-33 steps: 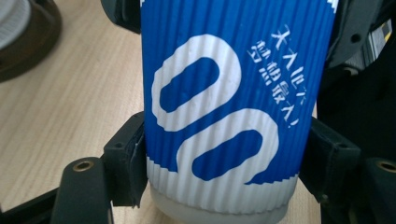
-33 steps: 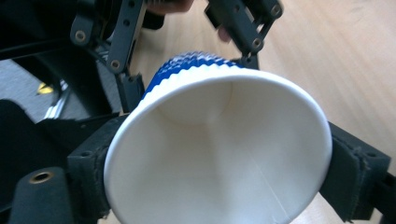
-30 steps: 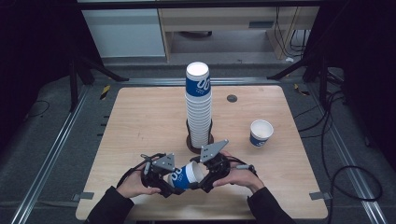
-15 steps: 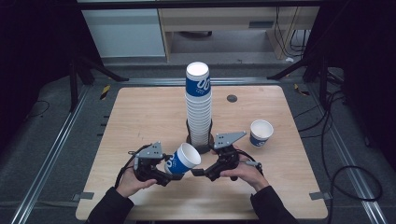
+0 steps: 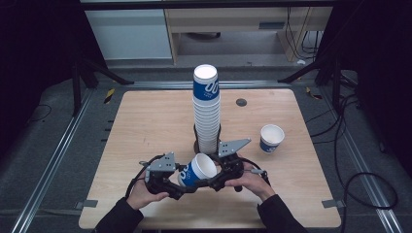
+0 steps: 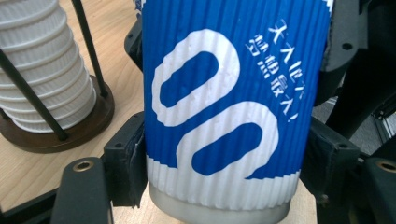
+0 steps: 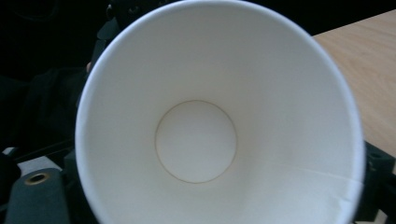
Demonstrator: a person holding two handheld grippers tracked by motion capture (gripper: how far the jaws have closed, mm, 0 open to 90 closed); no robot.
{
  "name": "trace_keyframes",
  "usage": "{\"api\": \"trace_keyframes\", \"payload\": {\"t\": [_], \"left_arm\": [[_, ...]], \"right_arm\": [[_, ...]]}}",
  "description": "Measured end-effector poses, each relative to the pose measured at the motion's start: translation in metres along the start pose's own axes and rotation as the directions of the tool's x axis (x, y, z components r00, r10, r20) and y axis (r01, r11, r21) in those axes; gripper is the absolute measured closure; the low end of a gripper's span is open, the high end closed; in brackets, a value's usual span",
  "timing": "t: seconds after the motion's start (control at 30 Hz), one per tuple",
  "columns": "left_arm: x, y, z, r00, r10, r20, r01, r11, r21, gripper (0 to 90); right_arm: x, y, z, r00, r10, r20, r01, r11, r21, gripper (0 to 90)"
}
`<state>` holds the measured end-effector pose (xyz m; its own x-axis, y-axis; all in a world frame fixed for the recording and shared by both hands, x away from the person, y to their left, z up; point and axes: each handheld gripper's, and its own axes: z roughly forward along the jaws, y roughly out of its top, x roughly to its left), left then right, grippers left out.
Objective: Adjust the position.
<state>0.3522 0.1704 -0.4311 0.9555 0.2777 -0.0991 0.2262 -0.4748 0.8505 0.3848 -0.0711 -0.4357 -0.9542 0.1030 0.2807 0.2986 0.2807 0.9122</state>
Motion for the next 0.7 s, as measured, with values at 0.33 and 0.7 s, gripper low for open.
{"api": "trace_keyframes", "payload": {"t": [0.33,0.7], "left_arm": [[0.000,-0.001,0.003,0.9999,-0.001,0.012,0.001,0.9996,0.028,22.2],[0.016,-0.012,-0.002,0.9966,-0.061,-0.056,0.063,0.9972,0.040,16.5]], "right_arm": [[0.002,0.000,0.000,0.9998,-0.021,-0.004,0.021,1.000,0.013,20.7],[0.000,0.012,-0.032,0.9901,-0.047,0.132,0.054,0.998,-0.045,20.8]]}}
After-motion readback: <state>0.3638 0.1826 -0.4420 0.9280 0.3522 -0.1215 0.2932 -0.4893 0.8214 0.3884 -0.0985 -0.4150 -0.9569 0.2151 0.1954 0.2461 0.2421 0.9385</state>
